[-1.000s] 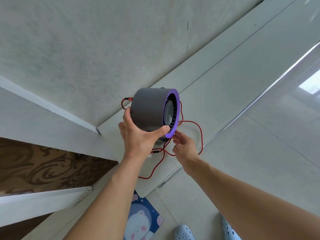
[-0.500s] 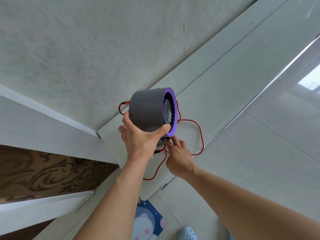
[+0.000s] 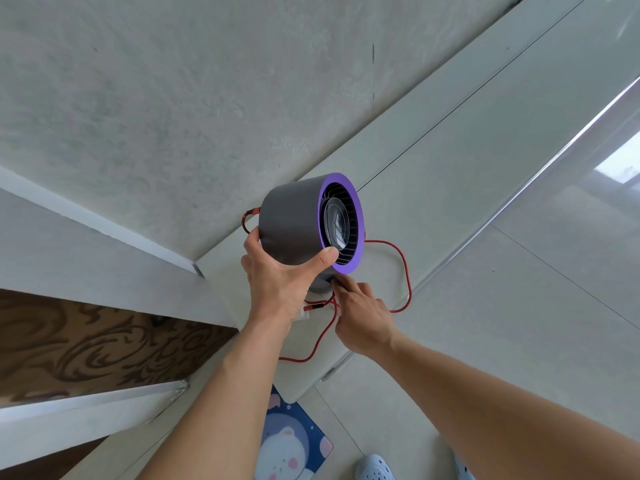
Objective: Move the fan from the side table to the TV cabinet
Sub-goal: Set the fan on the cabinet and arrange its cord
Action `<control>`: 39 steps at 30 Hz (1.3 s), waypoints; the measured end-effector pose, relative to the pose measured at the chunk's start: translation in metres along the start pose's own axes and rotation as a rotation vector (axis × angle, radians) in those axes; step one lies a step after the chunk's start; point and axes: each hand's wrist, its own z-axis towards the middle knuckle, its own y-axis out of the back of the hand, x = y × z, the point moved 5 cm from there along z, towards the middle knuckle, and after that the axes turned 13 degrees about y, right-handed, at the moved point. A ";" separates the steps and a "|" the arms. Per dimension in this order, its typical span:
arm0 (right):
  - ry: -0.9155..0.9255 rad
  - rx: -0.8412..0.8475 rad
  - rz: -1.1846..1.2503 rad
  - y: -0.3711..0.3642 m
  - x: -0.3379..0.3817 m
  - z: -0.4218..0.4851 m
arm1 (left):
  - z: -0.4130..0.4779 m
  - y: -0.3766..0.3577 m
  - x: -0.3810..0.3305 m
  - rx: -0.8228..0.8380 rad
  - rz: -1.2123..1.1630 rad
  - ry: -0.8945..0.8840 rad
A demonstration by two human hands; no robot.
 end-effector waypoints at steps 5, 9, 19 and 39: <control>-0.001 0.002 -0.008 0.001 0.000 0.001 | 0.004 0.002 0.003 0.047 -0.064 0.031; 0.000 0.012 -0.016 0.001 0.000 0.002 | 0.008 0.003 0.006 0.060 -0.048 0.045; 0.010 0.039 -0.042 0.003 0.000 0.002 | 0.009 0.003 0.008 0.071 -0.051 0.053; 0.044 0.012 0.011 0.006 -0.002 0.003 | 0.006 0.010 0.008 0.124 0.005 0.090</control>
